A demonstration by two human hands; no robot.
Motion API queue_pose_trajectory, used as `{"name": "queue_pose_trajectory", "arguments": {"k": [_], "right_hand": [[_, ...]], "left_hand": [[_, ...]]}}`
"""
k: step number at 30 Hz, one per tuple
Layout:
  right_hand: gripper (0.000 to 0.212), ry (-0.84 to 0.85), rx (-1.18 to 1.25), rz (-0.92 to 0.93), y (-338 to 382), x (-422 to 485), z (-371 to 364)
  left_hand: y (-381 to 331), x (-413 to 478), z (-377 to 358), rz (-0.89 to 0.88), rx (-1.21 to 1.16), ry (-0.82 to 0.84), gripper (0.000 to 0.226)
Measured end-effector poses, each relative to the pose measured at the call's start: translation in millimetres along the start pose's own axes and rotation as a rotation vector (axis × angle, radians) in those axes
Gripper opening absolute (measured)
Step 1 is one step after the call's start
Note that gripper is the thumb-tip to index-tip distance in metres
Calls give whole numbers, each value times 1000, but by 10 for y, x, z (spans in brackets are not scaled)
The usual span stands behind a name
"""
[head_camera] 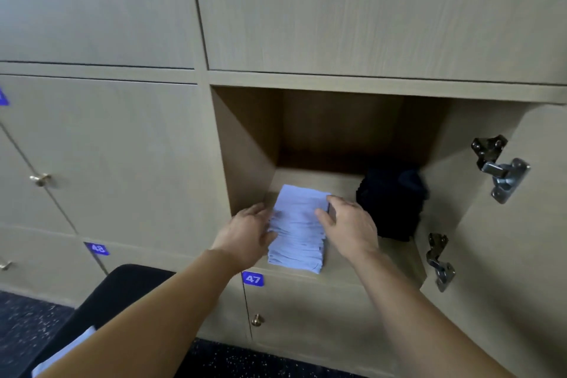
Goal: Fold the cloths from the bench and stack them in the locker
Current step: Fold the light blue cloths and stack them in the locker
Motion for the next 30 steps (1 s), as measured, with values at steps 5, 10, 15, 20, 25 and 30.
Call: {"name": "queue_pose_trajectory", "arguments": {"k": [5,10,15,20,25,30], "right_hand": [[38,30,15,37,355,-416,242],[43,59,28,133,834,-923,287],[49,120,36,263,1318,-1439,29],[48,167,39,371,1731,-1890,-322],[56,232,47,459,2029,-2152,-671],[55,320,51,517,2279,-2209,-1095]], "left_hand": [[83,-691,302,65,31,-47,54],[370,-1391,442,144,59,-66,60],[807,-2093,471,260,86,-113,60],[1322,-2730,433,378,91,-151,58],[1767,-3157,320,504,83,-174,56],[2187,-3395,73,578,49,-196,45]]}}
Point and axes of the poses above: each hand's wrist, its own x-axis towards the middle knuckle, its own z-axis out of the back of the hand, y = z × x, the point moved 2 cm from there along x, towards the middle knuckle, and after that the axes turned 6 degrees about z, right-handed, at the moved point
